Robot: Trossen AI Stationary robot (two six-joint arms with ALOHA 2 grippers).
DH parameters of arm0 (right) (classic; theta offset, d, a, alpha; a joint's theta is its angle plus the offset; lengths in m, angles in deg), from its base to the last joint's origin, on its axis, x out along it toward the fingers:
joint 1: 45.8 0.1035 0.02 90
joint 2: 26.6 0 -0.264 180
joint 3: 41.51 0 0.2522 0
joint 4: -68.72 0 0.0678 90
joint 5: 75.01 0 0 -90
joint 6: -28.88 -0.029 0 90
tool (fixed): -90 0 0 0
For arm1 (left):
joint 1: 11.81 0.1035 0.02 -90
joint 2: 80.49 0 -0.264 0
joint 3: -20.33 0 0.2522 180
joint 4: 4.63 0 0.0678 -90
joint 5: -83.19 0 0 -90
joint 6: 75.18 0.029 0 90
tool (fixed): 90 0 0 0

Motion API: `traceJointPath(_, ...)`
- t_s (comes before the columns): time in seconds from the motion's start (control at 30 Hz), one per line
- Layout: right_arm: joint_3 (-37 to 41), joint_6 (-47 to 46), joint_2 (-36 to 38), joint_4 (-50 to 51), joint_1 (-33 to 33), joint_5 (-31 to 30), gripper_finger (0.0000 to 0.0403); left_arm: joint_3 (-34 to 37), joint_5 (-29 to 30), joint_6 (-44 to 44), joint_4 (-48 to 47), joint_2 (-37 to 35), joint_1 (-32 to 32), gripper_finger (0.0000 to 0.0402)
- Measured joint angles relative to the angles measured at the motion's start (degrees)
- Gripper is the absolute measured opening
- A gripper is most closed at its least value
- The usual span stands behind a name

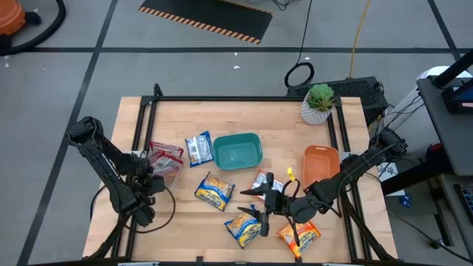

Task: Sort Maruchan noodles
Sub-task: Put the red noodle pack into the transparent bin, then put the middle blue noodle pack into the orange bin

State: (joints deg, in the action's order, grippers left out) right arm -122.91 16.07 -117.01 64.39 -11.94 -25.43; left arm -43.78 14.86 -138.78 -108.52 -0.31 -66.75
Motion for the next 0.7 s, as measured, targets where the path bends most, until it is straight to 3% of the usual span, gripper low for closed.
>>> traceJointPath(0.13,0.0,-0.34,0.0,0.38,0.0,0.04,0.0212,-0.2,-0.66,0.02,0.01,0.0,1.22,0.0274)
traceJointPath(0.23,0.0,-5.03,0.0,3.73,-0.03,0.06,0.0212,-1.47,-2.85,0.05,0.02,0.0,2.63,0.0286)
traceJointPath(0.43,0.04,-12.01,-0.07,7.88,-1.87,1.66,0.0212,-6.84,-2.33,0.28,0.06,0.0,5.0,0.0267)
traceJointPath(0.7,0.04,-15.14,-2.81,7.3,-4.37,7.9,0.0212,-15.82,7.0,-4.03,0.19,0.0,6.5,0.0229)
